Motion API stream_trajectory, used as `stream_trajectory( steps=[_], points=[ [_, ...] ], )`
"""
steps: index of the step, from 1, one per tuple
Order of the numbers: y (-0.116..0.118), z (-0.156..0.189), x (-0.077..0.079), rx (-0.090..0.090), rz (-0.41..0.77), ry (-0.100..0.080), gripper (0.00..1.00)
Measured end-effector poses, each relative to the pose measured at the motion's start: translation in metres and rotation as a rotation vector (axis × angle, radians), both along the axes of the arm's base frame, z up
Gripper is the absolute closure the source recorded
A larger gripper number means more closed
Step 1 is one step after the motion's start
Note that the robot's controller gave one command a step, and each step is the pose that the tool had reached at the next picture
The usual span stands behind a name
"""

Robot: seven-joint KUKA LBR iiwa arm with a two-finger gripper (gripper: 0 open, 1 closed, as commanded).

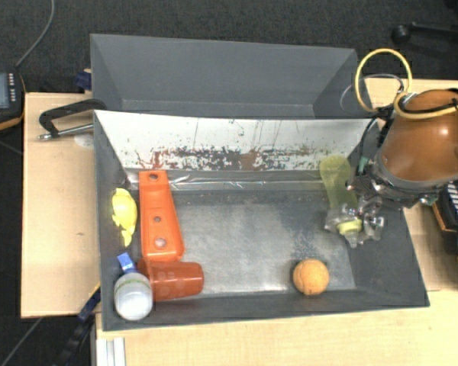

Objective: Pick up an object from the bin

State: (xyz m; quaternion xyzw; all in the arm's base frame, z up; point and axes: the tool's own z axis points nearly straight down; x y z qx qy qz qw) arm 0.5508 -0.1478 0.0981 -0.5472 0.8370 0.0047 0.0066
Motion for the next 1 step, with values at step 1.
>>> stream_trajectory(
  steps=[1],
  points=[
    [0.0009, 0.0284, -0.0010, 0.002, -0.001, 0.003, 1.00]
  ],
)
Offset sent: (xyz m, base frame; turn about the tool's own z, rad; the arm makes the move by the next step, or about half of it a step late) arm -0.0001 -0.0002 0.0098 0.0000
